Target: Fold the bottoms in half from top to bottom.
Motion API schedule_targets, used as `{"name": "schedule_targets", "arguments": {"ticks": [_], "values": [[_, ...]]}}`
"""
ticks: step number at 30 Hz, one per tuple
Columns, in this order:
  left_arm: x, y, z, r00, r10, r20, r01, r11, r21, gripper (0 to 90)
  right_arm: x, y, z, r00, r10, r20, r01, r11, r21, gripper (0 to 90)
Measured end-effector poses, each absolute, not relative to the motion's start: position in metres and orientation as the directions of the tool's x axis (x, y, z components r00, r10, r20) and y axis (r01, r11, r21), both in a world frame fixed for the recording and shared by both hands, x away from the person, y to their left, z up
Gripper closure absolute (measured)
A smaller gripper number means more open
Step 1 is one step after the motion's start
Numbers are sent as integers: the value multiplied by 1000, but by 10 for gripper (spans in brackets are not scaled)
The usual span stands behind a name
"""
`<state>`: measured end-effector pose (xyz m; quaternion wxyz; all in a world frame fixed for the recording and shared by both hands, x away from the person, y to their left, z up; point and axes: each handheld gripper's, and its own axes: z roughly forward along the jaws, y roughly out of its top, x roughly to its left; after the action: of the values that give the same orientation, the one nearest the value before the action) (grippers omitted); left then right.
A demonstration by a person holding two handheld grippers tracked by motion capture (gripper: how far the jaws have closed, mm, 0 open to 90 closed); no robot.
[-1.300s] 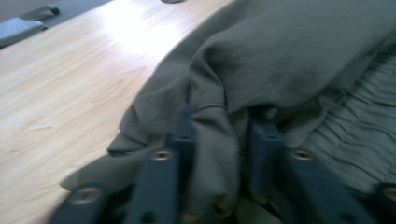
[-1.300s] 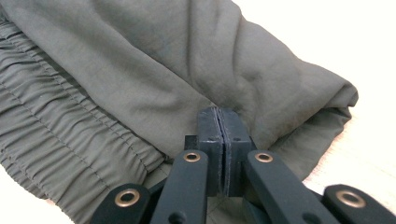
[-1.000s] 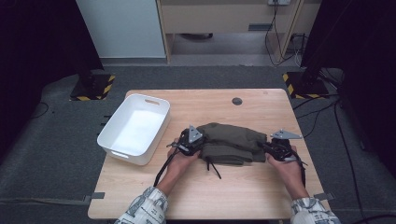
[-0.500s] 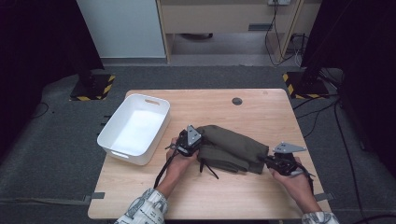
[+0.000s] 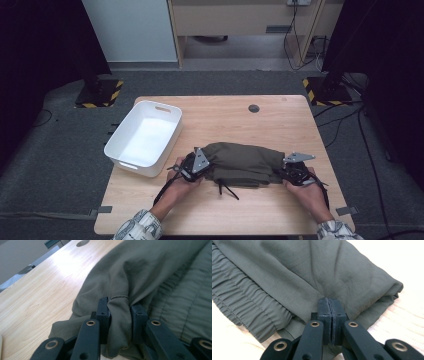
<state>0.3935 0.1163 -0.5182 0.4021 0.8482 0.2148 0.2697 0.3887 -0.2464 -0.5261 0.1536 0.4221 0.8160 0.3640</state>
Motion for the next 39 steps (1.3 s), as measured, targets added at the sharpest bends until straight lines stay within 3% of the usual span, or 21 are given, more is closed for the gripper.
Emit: {"name": "schedule_targets", "arguments": {"ticks": [8, 14, 18, 21, 25, 31, 39], "values": [[387, 121, -525, 757, 600, 258, 182, -573, 799, 643, 389, -249, -525, -578, 816, 12, 568, 392, 724, 892], [381, 142, -515, 736, 660, 152, 246, -470, 848, 529, 389, -251, -526, -577, 817, 17, 568, 386, 727, 892], [378, 151, -509, 723, 686, 76, 275, -388, 880, 514, 389, -251, -526, -576, 817, 24, 570, 381, 728, 891], [377, 149, -505, 720, 690, 71, 263, -366, 893, 518, 389, -252, -526, -575, 818, 28, 572, 377, 728, 890], [377, 141, -505, 728, 683, 62, 269, -369, 890, 585, 389, -252, -526, -573, 819, 32, 575, 374, 728, 890], [377, 134, -505, 744, 668, 1, 325, -364, 873, 806, 389, -252, -526, -576, 817, 27, 572, 379, 728, 890], [377, 132, -515, 772, 634, 35, 332, -450, 829, 855, 388, -252, -525, -576, 817, 20, 571, 385, 725, 891]]}}
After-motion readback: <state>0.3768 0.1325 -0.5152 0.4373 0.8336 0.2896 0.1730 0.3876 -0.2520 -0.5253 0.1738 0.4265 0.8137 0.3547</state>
